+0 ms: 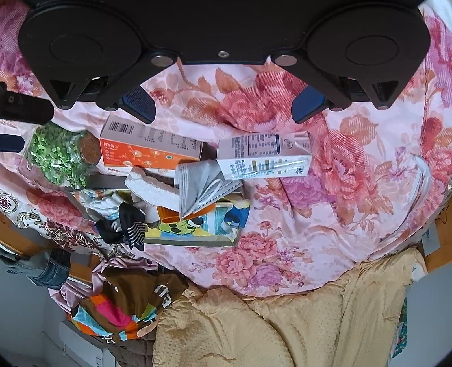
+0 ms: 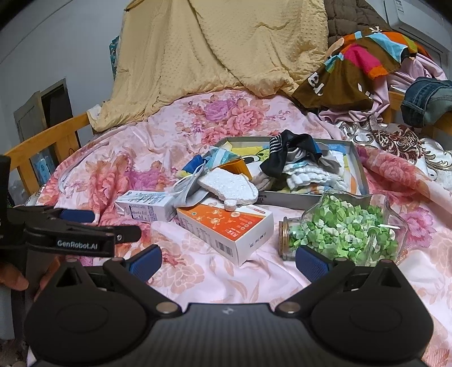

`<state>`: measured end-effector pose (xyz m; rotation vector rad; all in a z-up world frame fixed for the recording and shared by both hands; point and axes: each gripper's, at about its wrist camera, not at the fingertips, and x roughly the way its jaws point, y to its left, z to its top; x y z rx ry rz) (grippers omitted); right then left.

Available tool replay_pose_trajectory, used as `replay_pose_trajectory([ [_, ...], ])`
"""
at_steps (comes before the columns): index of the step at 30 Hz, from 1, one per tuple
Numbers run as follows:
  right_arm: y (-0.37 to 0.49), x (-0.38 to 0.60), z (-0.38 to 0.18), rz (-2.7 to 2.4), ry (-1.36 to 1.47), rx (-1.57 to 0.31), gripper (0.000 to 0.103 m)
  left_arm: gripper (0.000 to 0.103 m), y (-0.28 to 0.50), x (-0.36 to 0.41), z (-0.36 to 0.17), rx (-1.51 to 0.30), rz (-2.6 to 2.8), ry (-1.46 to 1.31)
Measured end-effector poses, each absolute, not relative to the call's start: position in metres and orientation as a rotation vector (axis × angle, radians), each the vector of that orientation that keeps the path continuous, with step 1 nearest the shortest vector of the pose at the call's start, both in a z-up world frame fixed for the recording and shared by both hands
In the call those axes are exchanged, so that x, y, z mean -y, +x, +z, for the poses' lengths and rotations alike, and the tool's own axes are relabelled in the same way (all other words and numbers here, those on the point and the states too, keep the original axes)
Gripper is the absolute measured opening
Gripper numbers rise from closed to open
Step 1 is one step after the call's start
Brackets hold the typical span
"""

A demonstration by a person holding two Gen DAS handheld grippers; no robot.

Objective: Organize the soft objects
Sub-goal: 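Move both tools toward the gray face mask and white foam piece, then grasp the gray face mask with the left tool while the right tool grasps the white foam piece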

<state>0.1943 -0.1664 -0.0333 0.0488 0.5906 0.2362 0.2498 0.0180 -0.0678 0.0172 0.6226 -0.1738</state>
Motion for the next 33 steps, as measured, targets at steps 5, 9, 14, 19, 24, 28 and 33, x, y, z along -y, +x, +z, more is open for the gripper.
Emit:
replay_pose_trajectory([
  [5, 0.197, 0.166, -0.035, 0.229, 0.045, -0.589, 0.103, 0.102, 0.264, -0.019, -0.065, -0.597, -0.209, 0.02],
  [9, 0.2, 0.168, -0.036, 0.225, 0.055, -0.592, 0.103, 0.102, 0.275, -0.018, -0.062, -0.57, -0.227, 0.037],
  [14, 0.204, 0.168, -0.036, 0.214, 0.057, -0.58, 0.103, 0.102, 0.287, -0.018, -0.06, -0.567, -0.237, 0.037],
  [19, 0.222, 0.164, -0.033, 0.192, 0.006, -0.528, 0.103, 0.102, 0.298, -0.023, -0.058, -0.561, -0.239, -0.024],
  [24, 0.253, 0.161, -0.039, 0.202, -0.024, -0.513, 0.103, 0.102, 0.314, -0.022, -0.055, -0.548, -0.248, -0.039],
  [28, 0.274, 0.162, -0.046, 0.209, -0.046, -0.526, 0.102, 0.102, 0.328, -0.019, -0.055, -0.548, -0.26, -0.044],
  [33, 0.295, 0.161, -0.058, 0.228, -0.081, -0.538, 0.101, 0.102, 0.343, -0.016, -0.058, -0.55, -0.287, -0.045],
])
